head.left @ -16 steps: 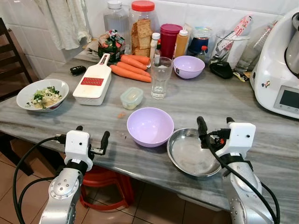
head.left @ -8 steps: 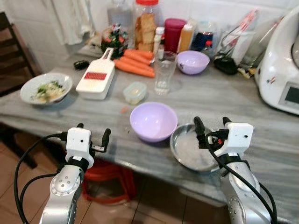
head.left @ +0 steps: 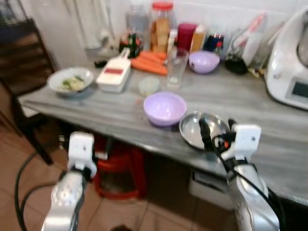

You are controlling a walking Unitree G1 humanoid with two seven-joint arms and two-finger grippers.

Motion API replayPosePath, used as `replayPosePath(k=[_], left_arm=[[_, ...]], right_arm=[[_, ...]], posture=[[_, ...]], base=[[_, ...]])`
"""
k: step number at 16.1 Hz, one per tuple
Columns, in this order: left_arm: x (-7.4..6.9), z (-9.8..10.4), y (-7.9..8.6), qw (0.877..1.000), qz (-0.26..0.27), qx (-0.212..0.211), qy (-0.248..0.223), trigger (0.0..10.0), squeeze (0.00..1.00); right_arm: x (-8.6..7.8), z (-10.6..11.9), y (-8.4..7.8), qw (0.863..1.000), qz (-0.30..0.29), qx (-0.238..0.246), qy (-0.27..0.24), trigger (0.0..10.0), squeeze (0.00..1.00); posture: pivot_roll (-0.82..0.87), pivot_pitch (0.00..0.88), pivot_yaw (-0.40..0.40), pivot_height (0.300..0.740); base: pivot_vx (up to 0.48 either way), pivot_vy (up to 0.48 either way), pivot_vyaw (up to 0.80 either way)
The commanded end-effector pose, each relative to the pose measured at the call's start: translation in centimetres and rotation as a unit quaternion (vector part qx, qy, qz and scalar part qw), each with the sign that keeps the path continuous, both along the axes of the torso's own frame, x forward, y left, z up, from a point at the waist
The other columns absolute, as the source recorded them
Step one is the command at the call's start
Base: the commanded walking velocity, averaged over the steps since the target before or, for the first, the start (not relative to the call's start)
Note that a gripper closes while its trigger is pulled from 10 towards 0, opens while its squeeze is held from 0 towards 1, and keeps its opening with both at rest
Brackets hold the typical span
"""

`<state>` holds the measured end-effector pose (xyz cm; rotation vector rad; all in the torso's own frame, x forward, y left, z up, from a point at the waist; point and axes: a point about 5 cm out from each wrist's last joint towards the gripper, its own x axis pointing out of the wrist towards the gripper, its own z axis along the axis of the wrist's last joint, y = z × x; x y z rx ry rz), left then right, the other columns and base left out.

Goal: Setting the table

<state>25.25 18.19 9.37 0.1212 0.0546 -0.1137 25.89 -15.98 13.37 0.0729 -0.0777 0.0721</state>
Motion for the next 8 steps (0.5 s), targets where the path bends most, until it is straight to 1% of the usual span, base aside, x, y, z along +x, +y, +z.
replayPosePath(k=[1,8], left_arm=[[0.35,0.63,0.09,1.0,-0.002,0.009,-0.011,10.0,0.0],[0.3,0.23,-0.04,1.0,-0.004,0.006,-0.005,10.0,0.0]], right_arm=[[0.14,0.03,-0.12,1.0,-0.005,0.004,0.002,10.0,0.0],[0.22,0.15,-0.44,1.0,-0.014,0.004,-0.001,10.0,0.0]], posture=[[0.02,0.0,-0.007,0.74],[0.01,0.0,-0.011,0.74]], base=[[-0.274,0.0,0.0],[-0.278,0.0,0.0]])
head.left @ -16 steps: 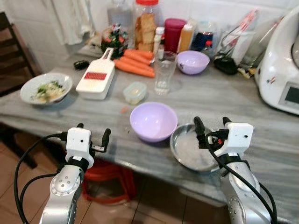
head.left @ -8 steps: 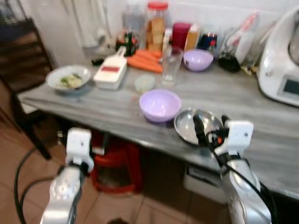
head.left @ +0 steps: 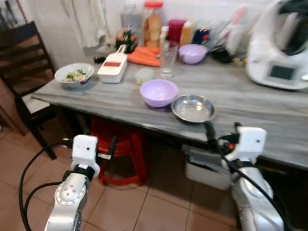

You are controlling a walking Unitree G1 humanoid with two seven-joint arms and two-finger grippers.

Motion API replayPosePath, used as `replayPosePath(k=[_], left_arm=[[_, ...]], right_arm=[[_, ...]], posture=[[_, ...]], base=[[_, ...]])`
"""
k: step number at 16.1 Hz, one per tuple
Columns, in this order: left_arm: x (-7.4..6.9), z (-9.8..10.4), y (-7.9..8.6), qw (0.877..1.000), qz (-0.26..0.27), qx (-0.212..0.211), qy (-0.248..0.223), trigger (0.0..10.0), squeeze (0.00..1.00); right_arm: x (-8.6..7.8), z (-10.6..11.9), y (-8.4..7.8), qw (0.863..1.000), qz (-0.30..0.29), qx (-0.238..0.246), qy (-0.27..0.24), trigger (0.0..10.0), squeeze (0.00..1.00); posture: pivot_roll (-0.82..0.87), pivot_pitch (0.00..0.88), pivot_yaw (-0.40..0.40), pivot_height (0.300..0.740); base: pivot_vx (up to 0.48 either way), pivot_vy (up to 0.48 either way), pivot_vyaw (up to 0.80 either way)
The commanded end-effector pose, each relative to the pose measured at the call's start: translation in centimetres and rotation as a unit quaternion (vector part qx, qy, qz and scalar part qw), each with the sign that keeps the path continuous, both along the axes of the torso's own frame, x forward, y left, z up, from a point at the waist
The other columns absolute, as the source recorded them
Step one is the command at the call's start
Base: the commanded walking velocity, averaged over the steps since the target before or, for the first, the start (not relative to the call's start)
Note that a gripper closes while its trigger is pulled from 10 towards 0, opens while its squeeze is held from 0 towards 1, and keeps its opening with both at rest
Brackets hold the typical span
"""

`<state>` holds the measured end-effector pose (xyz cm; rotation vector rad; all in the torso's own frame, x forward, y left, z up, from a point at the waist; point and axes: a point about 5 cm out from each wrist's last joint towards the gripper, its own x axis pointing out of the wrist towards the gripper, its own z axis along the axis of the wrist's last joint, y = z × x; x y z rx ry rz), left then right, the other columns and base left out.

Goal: Setting the table

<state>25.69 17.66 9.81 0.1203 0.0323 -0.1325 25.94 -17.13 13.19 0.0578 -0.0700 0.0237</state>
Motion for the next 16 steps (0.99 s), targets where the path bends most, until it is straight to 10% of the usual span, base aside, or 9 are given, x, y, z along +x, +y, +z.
replayPosePath(k=[1,16], left_arm=[[-0.15,-0.26,0.47,1.0,0.005,0.007,0.006,10.0,0.0],[-0.33,-0.71,0.34,1.0,-0.007,0.011,0.009,10.0,0.0]], right_arm=[[0.2,0.37,0.71,1.0,0.01,0.012,-0.006,10.0,0.0],[0.51,0.36,0.66,1.0,0.007,0.012,-0.004,10.0,0.0]], posture=[[0.01,0.0,-0.012,0.74],[0.01,0.0,-0.011,0.74]], base=[[-0.277,0.0,0.0],[-0.26,0.0,0.0]])
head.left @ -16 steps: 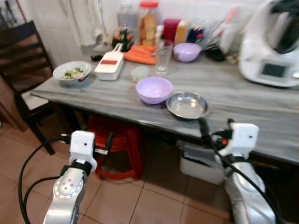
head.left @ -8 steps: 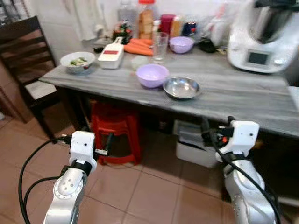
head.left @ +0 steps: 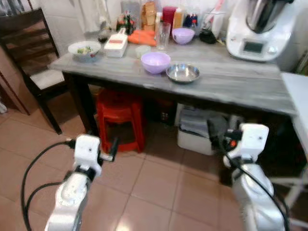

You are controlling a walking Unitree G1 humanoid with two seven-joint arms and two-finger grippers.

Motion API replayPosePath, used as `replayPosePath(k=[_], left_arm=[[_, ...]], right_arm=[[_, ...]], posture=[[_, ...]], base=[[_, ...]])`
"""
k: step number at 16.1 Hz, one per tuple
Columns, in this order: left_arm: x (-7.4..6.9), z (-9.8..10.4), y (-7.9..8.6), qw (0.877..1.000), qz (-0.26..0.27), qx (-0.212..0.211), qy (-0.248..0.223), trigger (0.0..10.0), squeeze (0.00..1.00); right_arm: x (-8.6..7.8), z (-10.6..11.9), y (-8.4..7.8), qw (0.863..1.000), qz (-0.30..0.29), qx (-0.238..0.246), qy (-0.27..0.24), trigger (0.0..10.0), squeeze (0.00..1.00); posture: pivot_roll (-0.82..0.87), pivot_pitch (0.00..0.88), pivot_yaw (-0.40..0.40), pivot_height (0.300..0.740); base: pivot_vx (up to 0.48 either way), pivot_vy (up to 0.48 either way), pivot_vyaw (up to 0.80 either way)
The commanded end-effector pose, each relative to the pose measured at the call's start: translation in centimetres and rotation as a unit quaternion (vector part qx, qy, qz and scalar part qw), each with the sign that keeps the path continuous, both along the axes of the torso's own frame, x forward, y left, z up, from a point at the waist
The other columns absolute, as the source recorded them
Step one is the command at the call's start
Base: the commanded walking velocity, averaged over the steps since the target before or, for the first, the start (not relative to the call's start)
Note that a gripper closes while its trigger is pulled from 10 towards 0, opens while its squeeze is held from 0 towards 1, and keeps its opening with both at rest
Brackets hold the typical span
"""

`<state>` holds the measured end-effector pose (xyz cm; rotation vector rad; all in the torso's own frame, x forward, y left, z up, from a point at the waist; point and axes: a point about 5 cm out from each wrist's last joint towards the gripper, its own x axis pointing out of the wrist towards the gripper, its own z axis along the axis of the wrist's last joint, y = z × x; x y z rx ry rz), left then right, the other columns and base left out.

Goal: Setting the table

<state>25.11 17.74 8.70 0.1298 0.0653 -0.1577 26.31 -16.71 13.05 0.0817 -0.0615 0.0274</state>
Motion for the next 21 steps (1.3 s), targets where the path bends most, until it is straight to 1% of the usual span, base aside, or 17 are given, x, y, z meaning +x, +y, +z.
replayPosePath(k=[1,2,4,8,12,15,17,21], left_arm=[[0.3,0.5,0.2,1.0,-0.003,0.005,-0.011,10.0,0.0],[0.3,0.8,0.0,1.0,-0.023,-0.008,-0.019,10.0,0.0],[0.4,1.1,-0.2,0.999,-0.022,-0.004,-0.026,10.0,0.0],[0.5,1.4,-1.1,0.999,-0.035,-0.019,-0.036,10.0,0.0],[0.5,1.4,-1.2,0.998,-0.038,-0.02,-0.036,10.0,0.0],[0.5,1.5,-1.4,0.998,-0.043,-0.024,-0.037,10.0,0.0],[0.5,1.5,-1.6,0.998,-0.045,-0.026,-0.038,10.0,0.0],[0.6,1.5,-1.8,0.998,-0.052,-0.029,-0.037,10.0,0.0]], right_arm=[[0.1,0.5,0.3,1.0,0.004,0.0,-0.008,10.0,0.0],[0.2,0.5,0.3,1.0,0.004,-0.001,-0.008,10.0,0.0],[0.2,0.5,0.2,1.0,0.003,-0.001,-0.007,10.0,0.0],[0.4,0.6,0.3,1.0,0.006,0.0,-0.008,10.0,0.0],[0.5,0.6,0.3,1.0,0.007,-0.001,-0.009,10.0,0.0],[0.5,0.7,0.3,1.0,0.007,-0.003,-0.01,10.0,0.0],[0.4,0.7,0.3,1.0,0.007,-0.004,-0.01,10.0,0.0],[0.5,0.9,0.3,1.0,0.007,-0.002,-0.013,10.0,0.0]], posture=[[0.01,0.0,-0.008,0.74],[0.01,0.0,-0.008,0.74],[0.01,0.0,-0.006,0.74],[0.01,0.0,-0.011,0.74],[0.01,0.0,-0.011,0.74],[0.01,0.0,-0.011,0.74],[0.01,0.0,-0.01,0.74],[0.0,0.0,-0.01,0.74]], base=[[0.0,0.0,0.0],[0.0,0.0,0.0],[0.0,0.0,-0.28],[0.0,0.0,-0.54],[0.0,0.0,0.0],[0.0,-0.322,-0.16],[0.0,-0.375,-0.52],[0.0,-0.478,-0.78]])
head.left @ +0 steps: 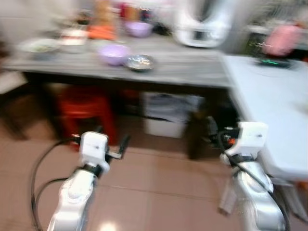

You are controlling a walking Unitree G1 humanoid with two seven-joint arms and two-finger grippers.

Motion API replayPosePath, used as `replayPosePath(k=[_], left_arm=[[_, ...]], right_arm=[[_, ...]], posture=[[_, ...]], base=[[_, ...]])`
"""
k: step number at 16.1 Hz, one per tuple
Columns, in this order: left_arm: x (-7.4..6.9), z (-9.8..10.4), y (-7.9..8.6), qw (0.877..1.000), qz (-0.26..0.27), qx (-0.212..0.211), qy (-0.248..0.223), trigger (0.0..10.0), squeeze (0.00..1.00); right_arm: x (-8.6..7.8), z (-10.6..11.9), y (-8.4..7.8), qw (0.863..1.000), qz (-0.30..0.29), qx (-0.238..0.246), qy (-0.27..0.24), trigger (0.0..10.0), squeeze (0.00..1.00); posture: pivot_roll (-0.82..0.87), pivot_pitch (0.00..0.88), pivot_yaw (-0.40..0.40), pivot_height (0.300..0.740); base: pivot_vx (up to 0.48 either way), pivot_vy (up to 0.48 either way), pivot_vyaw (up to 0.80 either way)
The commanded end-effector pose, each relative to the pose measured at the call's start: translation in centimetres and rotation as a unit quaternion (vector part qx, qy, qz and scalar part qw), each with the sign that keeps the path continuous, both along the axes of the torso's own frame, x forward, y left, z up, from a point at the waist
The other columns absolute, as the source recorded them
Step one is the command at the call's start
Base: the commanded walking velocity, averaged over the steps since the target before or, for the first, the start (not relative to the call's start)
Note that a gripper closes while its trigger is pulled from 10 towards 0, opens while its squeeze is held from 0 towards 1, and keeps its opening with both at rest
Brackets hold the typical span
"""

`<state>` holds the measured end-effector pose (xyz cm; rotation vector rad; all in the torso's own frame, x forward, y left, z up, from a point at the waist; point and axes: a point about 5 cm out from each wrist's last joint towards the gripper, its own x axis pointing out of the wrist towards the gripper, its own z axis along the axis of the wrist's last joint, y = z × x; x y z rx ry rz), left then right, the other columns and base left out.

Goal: Setting the table

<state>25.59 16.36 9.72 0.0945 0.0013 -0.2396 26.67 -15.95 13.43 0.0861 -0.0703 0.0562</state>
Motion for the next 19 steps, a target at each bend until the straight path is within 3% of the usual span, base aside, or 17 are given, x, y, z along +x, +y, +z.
replayPosePath(k=[1,3,6,19], left_arm=[[0.1,0.49,-0.41,1.0,-0.01,-0.008,-0.009,10.0,0.0],[0.12,0.48,-0.42,1.0,-0.01,-0.009,-0.009,10.0,0.0],[0.18,0.48,-0.47,1.0,-0.01,-0.009,-0.009,10.0,0.0],[0.57,0.68,-1.02,1.0,-0.013,-0.013,-0.011,10.0,0.0]], right_arm=[[0.12,0.5,-0.45,1.0,-0.007,-0.004,-0.008,10.0,0.0],[0.14,0.5,-0.47,1.0,-0.006,-0.004,-0.009,10.0,0.0],[0.33,0.69,-0.45,1.0,-0.004,-0.004,-0.012,10.0,0.0],[0.36,0.85,-0.16,1.0,0.002,0.004,-0.02,10.0,0.0]], posture=[[0.0,0.0,-0.01,0.74],[0.01,0.0,-0.012,0.74],[0.01,0.0,-0.013,0.74],[0.01,0.0,-0.001,0.74]], base=[[0.0,-0.48,-0.68],[0.0,-0.48,-0.43],[0.0,0.0,0.0],[0.0,-0.475,0.0]])
